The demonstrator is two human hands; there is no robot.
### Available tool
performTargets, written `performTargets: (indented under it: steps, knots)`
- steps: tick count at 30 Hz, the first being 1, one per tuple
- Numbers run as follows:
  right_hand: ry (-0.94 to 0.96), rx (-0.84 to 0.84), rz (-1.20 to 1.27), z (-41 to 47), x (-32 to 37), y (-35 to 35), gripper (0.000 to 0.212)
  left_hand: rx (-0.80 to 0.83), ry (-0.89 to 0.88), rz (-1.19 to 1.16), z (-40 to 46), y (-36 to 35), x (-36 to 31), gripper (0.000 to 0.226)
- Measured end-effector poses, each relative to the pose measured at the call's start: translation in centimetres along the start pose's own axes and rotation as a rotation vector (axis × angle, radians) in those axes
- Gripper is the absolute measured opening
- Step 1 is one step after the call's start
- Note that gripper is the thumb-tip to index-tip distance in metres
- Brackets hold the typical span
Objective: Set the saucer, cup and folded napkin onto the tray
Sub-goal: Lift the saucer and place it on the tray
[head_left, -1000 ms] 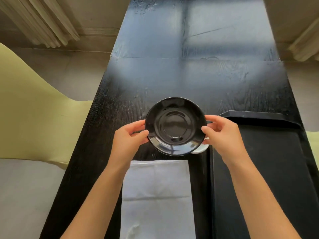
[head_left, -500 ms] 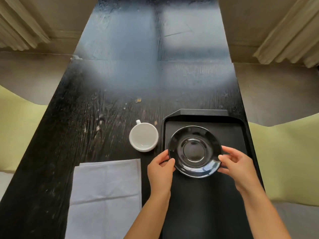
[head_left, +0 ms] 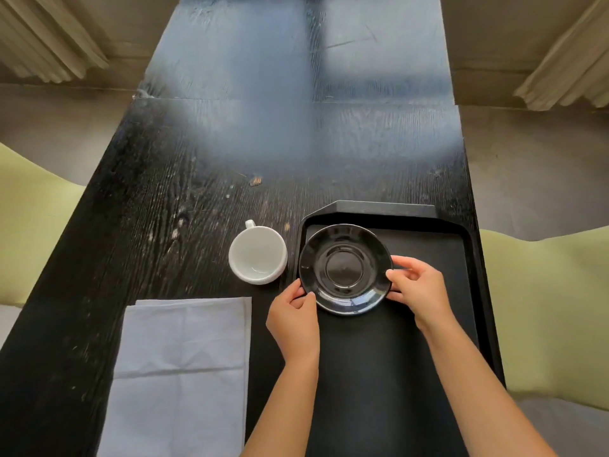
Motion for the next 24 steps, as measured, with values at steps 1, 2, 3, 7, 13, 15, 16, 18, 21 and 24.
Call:
performTargets:
  steps: [1,2,3,7,13,15,16,18,21,24]
  knots:
    - [-0.013,-0.006,0.001,0.2,-0.2,0.0,0.027,0.004,-0.010,0.014,0.1,-0.1,-0.1,0.037]
    - [-0.029,-0.010,0.004,0.3,-0.3,0.0,0.026,0.010,-0.019,0.026,0.2,-0.3,-0.2,0.038]
    - [-0.043,-0.012,0.008,0.4,-0.4,0.0,0.025,0.014,-0.025,0.033,0.3,-0.4,-0.3,0.038]
    - [-0.086,-0.045,0.025,0.6,-0.7,0.1,0.021,0.019,-0.035,0.059,0.7,-0.7,-0.4,0.038]
    - [-0.121,-0.131,0.003,0.9,-1.1,0.4,0.010,0.051,-0.056,0.062,0.8,-0.8,-0.5,0.039]
    - [-0.105,-0.149,-0.017,0.6,-1.0,0.5,0.011,0.080,-0.048,0.055,0.7,-0.7,-0.6,0.041]
    - [-0.097,-0.152,-0.020,0.4,-0.9,0.5,0.013,0.102,-0.043,0.052,0.6,-0.7,-0.6,0.043]
    - [-0.094,-0.143,-0.013,-0.2,-0.7,0.6,0.017,0.158,-0.039,0.057,0.3,-0.5,-0.7,0.045]
    - [0.023,-0.245,-0.204,-2.0,1.1,1.0,0.026,0.228,-0.113,0.073,-0.3,1.0,-1.7,0.038]
    - [0.412,-0.389,-0.520,-5.9,6.2,-1.0,0.037,0.267,-0.407,0.140,-0.2,3.7,-5.6,0.032]
Point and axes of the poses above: each hand's wrist, its own z-axis towards the middle knuckle, its own y-axis out of the back of the hand, x = y × z, the point moved 9 cm from there along z, towards the middle knuckle, and after that the axes turned 14 degrees about -z, right-handed, at the moved point
